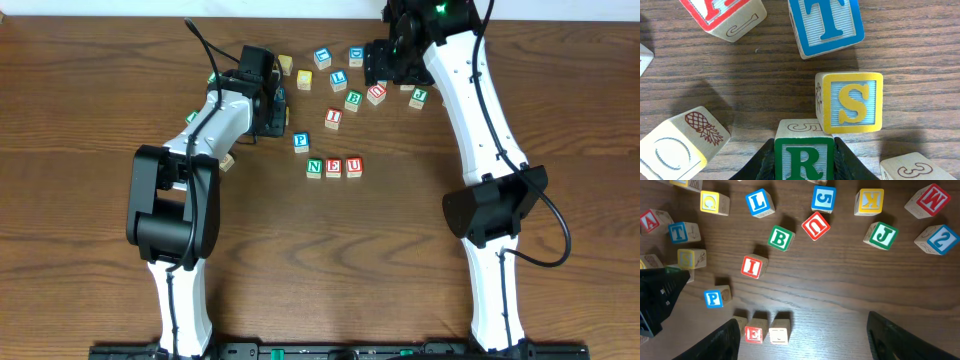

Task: Spell out NEURIPS
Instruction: 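Lower and close the left gripper on the green R block, then carry the R block toward the right end of the N-E-U row, then lower R right of U, open the left gripper, retract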

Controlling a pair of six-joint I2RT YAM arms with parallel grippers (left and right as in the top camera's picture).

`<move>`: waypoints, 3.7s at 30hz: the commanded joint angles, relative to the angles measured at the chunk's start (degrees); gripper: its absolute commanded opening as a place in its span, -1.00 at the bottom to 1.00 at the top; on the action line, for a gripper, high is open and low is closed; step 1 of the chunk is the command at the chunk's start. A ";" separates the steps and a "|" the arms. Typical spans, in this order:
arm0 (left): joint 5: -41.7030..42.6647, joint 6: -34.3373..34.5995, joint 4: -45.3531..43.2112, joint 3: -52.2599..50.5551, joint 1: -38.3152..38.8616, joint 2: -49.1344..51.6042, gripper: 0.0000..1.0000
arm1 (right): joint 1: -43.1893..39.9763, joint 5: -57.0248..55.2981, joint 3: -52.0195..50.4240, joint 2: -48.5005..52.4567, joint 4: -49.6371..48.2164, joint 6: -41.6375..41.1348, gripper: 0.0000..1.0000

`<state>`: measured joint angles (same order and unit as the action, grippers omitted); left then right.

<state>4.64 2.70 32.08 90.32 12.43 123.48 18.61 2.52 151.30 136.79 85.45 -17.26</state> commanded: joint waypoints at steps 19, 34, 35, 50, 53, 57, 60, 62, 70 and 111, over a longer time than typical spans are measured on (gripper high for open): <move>1.18 11.52 7.13 -0.44 9.14 -14.95 -0.42 | -8.94 -2.16 -0.26 -0.79 -0.17 0.83 0.52; -2.32 19.10 5.55 -0.44 28.13 -12.46 -0.41 | -16.06 -2.14 -0.26 -0.79 1.16 0.85 0.55; -2.54 19.10 5.31 -0.44 28.83 -12.02 -0.41 | -16.17 -2.14 -0.26 -0.79 1.31 0.85 0.55; -7.26 26.60 0.09 -0.44 31.26 -2.97 -0.41 | -16.28 -2.16 -0.26 -0.79 1.79 1.68 0.56; -7.26 26.62 -0.96 -0.44 31.26 -2.08 -0.40 | -16.28 -2.16 -0.26 -0.79 1.90 1.68 0.56; -7.32 26.58 -1.79 -0.44 31.26 -2.01 -0.41 | -16.28 -2.16 -0.26 -0.79 2.03 1.68 0.56; -9.53 27.80 -1.75 -0.44 31.26 -1.57 -0.40 | -16.28 -2.16 -0.26 -0.79 2.16 1.68 0.56; -9.90 29.33 -1.99 -0.44 31.26 -0.90 -0.41 | -16.28 -2.16 -0.26 -0.79 2.23 1.70 0.56; -9.84 31.06 -2.84 -0.44 31.28 0.76 -0.40 | -16.28 -2.21 -0.26 -0.79 2.60 2.62 0.56; -9.88 21.03 3.63 -0.42 30.97 -17.20 -0.17 | -15.98 -1.70 -0.26 -0.79 3.61 2.78 0.57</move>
<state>-4.49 27.40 34.37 90.32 43.88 109.51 2.76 1.02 151.28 136.79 88.90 -15.22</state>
